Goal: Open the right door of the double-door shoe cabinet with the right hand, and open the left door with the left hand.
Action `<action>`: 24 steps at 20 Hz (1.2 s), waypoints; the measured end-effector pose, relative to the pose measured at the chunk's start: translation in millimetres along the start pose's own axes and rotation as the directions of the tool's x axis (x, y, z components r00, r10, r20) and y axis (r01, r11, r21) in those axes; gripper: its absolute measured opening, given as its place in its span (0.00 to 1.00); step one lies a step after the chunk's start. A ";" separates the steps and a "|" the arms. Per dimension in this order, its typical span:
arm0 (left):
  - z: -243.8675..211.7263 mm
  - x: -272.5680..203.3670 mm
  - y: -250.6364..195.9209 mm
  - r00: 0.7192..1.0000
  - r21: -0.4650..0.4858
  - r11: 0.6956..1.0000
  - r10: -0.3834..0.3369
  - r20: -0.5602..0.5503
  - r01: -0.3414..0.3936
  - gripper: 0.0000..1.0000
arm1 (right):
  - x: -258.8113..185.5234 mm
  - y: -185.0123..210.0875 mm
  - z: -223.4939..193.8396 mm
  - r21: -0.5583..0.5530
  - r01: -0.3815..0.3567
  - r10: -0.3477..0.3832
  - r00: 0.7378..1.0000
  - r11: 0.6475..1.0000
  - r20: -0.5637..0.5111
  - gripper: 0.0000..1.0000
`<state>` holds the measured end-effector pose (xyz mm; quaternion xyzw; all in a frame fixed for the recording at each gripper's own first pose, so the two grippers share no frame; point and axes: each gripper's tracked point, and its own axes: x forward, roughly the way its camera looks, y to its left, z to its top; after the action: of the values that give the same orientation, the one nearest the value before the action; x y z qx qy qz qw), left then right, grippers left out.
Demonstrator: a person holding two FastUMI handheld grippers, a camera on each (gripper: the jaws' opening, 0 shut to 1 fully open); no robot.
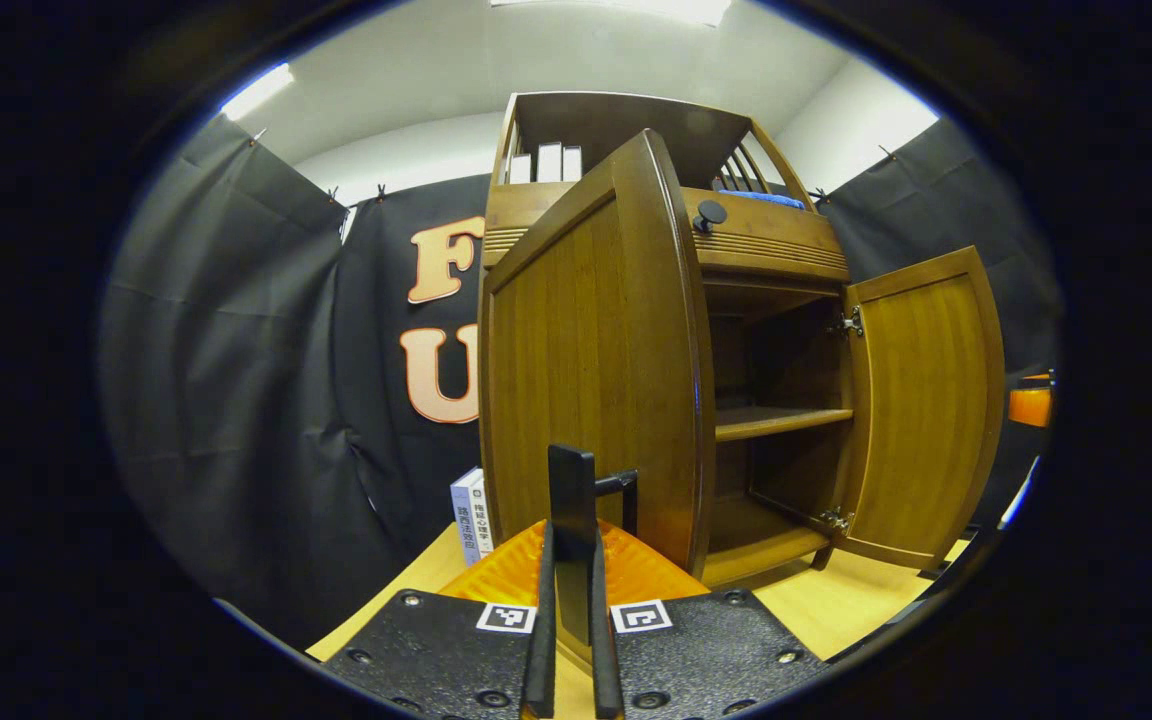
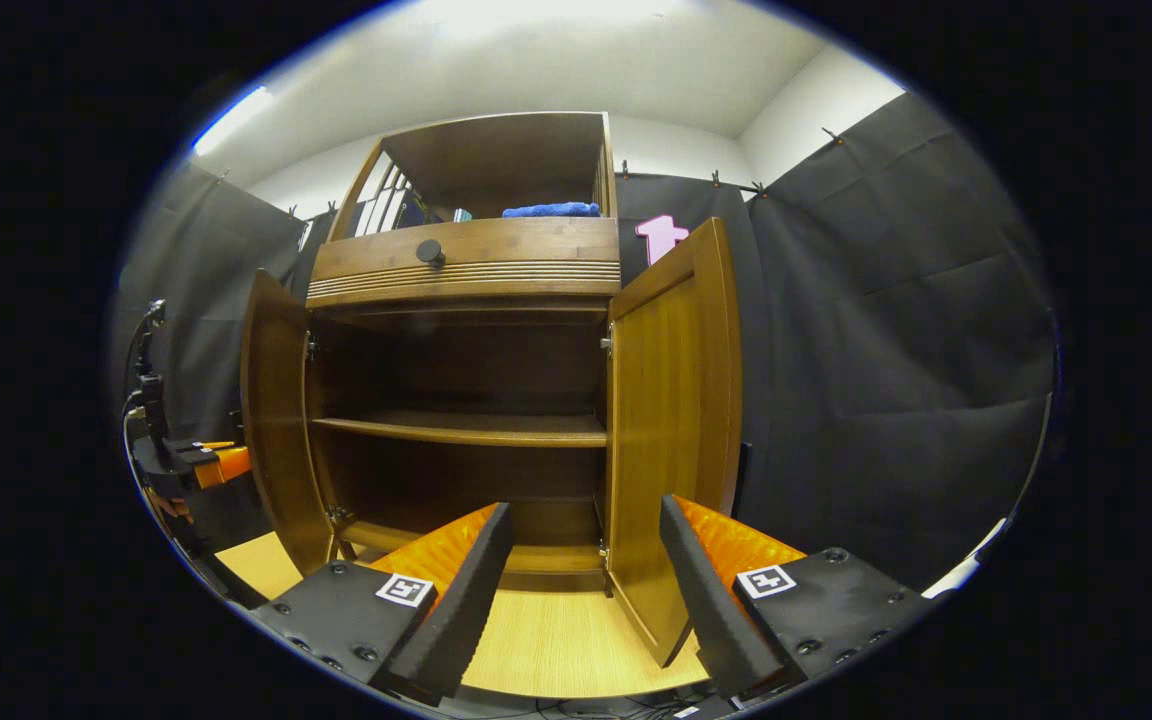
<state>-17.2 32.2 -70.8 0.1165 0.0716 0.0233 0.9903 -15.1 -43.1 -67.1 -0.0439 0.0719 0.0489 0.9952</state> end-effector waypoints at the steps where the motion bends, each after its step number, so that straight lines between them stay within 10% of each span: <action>1: 0.6 -0.9 3.7 1.000 -0.003 1.000 0.000 0.003 0.001 0.13 | 0.4 0.8 -0.7 0.000 0.000 0.000 1.000 1.000 -0.001 0.97; 24: -7.5 -33.9 92.3 0.998 -0.121 0.991 -0.043 0.041 0.048 0.11 | 10.2 14.1 -11.4 0.016 -0.040 0.040 0.999 0.999 -0.018 0.95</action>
<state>-54.5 121.5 -51.8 0.0545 0.0535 0.0027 0.9971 -8.1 -29.3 -81.0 -0.0352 0.0824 0.0679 0.9937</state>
